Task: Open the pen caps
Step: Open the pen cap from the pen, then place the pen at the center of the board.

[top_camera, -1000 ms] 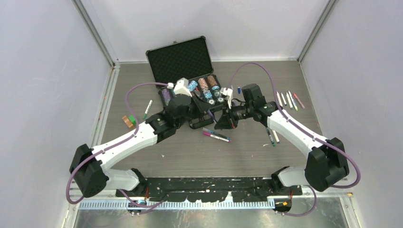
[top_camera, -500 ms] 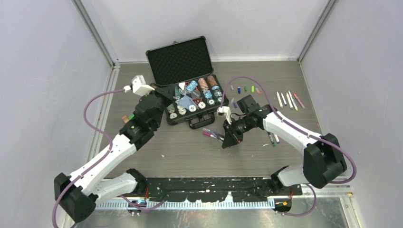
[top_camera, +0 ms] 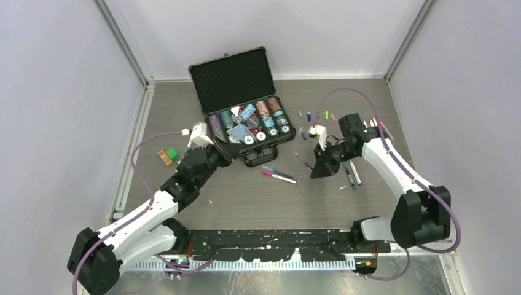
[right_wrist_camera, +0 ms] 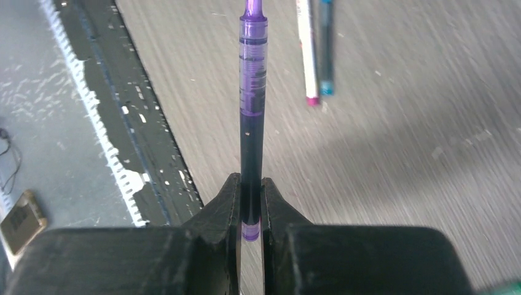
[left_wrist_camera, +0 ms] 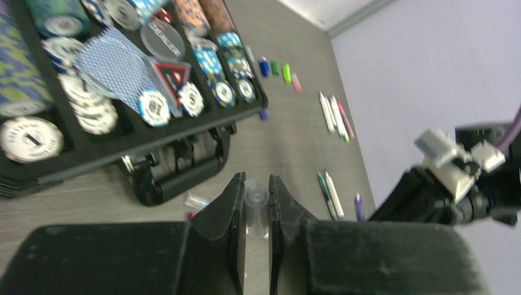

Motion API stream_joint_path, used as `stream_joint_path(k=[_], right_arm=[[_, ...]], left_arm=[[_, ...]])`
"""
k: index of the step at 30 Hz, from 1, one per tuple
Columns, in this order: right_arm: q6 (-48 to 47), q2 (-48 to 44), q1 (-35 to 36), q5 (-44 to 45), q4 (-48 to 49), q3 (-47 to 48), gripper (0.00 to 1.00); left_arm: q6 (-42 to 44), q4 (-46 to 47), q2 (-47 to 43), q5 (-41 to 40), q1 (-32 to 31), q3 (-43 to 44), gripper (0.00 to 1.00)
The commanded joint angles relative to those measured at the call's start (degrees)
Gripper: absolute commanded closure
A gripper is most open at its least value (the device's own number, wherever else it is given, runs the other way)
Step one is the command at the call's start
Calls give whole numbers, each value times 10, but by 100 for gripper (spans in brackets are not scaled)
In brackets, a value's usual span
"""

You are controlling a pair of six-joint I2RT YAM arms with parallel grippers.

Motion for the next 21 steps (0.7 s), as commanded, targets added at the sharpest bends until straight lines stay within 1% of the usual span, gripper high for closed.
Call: stream_joint_path(k=[1,6,13,18,21], right_arm=[[-27,-40,-51,47,-26,22,100],[-15,-59,-122,81,-32,27,100],[-55,-67,-213,126,-76,35,100],[-81,-48,-274,173,-86,38,100],[-95,-20,-302,210,-81,41,100]], left_arm=[[13,90,-30,113,1,-33,100],[4,103,-37,161,1,-65,100],[-12,151,-20,203,1,-103,100],[-11,175,2,220,1,-111,100],[-2,176,17,232,1,-102,100]])
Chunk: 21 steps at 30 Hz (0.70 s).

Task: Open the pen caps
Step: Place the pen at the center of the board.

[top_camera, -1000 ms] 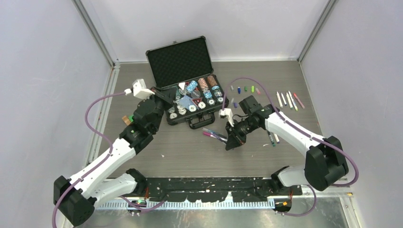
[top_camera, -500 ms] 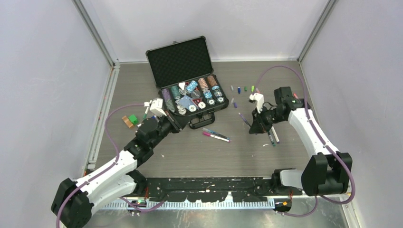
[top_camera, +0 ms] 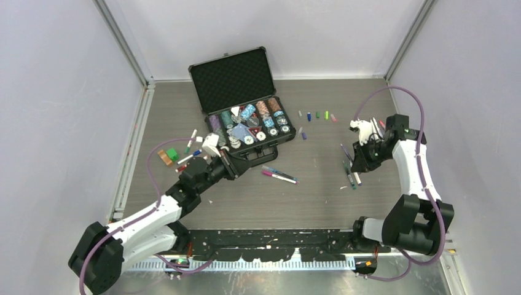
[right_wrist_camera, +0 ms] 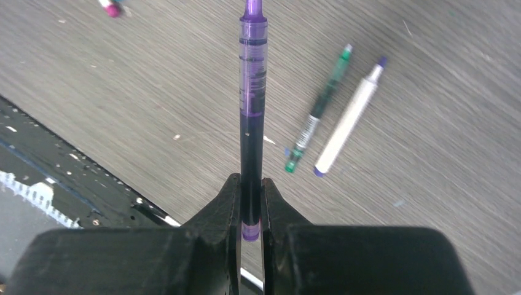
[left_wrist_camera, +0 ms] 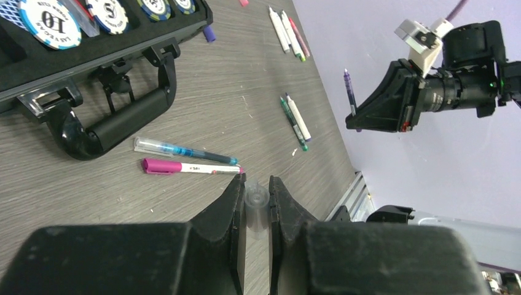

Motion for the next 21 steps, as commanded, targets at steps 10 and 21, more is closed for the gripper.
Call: stream_joint_path(k=[10,21], right_arm=[[13,148,-63,187,85,22,98],[61,254,-64,217,105,62,89]], left_arm=[[17,60,44,48,1,22,100],[16,46,42,50,1,21,100]])
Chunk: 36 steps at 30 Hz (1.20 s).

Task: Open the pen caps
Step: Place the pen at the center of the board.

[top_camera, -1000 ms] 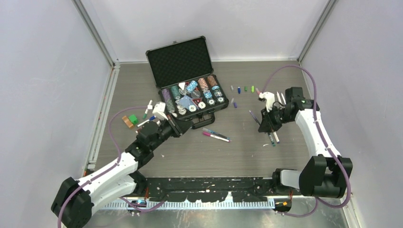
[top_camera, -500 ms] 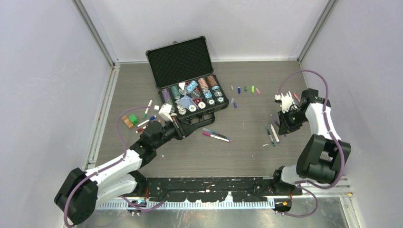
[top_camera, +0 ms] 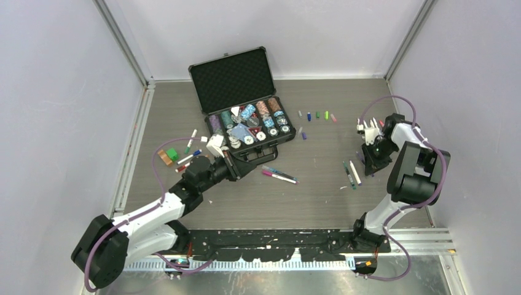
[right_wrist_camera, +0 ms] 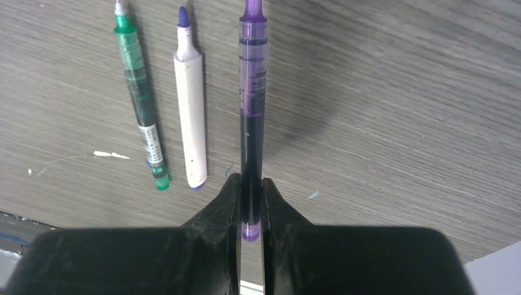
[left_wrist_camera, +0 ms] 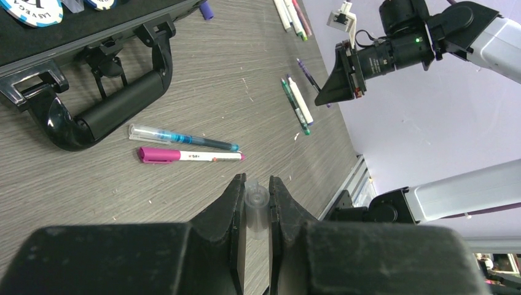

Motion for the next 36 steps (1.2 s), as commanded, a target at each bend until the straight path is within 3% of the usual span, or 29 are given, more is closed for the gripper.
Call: stream_joint_path(k=[1,25,36], right_arm=[[21,14,-3,19,12,24,88],[14,20,-3,7,-9,9,70],[20,-72,-5,-21,-50,39,68]], left_arm=[[10,23,-3,12,2,20,100],[-23,43,54,56,1,50,100],[-21,-8,144,96,-4,147,100]])
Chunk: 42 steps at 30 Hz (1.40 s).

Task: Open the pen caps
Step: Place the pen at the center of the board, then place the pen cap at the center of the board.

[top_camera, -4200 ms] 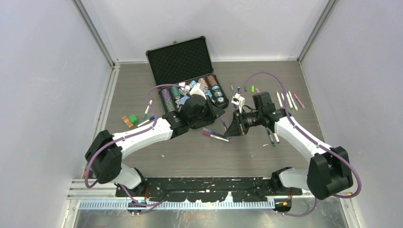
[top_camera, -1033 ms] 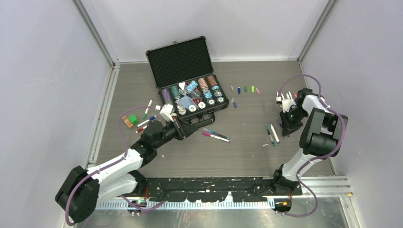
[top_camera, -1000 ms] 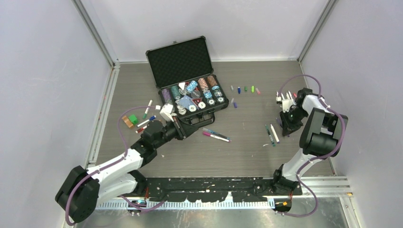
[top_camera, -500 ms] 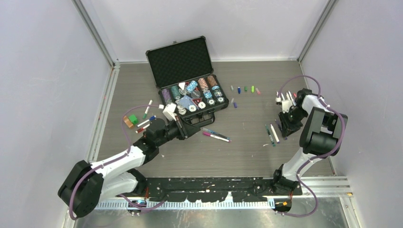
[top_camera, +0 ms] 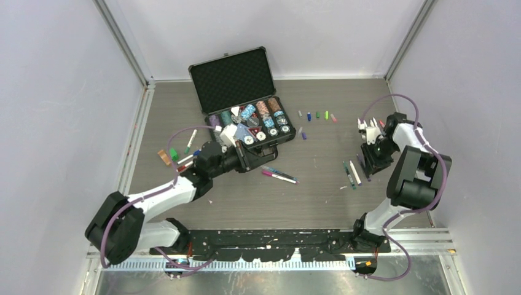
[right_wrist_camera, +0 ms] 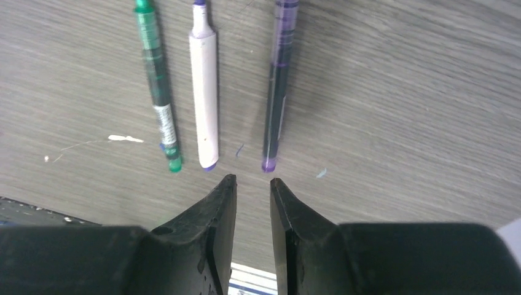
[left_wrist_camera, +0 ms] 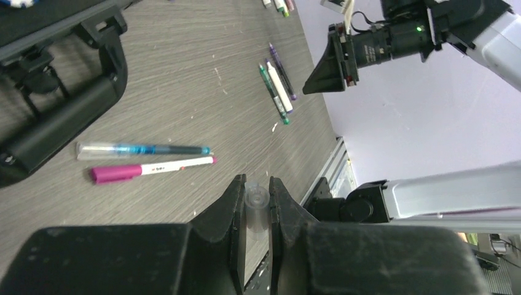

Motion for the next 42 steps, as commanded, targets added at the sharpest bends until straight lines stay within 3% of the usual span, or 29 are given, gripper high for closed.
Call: stream_joint_path(k=[1,6,10,15,27,42], right_arm=[[8,-79,-4,-38,-39,39,67],[34,-144,-4,-117,-66,63,67],[81,-194,-4,-246,-68,70,67],[180,-239,-4,-362,8,33,65],[191,-225,-4,-307,52,-12,64],[187,-263,-5,-277,57,-24,64]], left_arm=[[11,-33,41,25,-7,83,100],[60,-151,108,-13,-37,190,100],[70,-221,177,-34,-52,277,100],[90,-311,268,-52,-71,391,100],[171,-462,476,-128,-115,685,100],[201,-554,734,-159,-117,1027,93]])
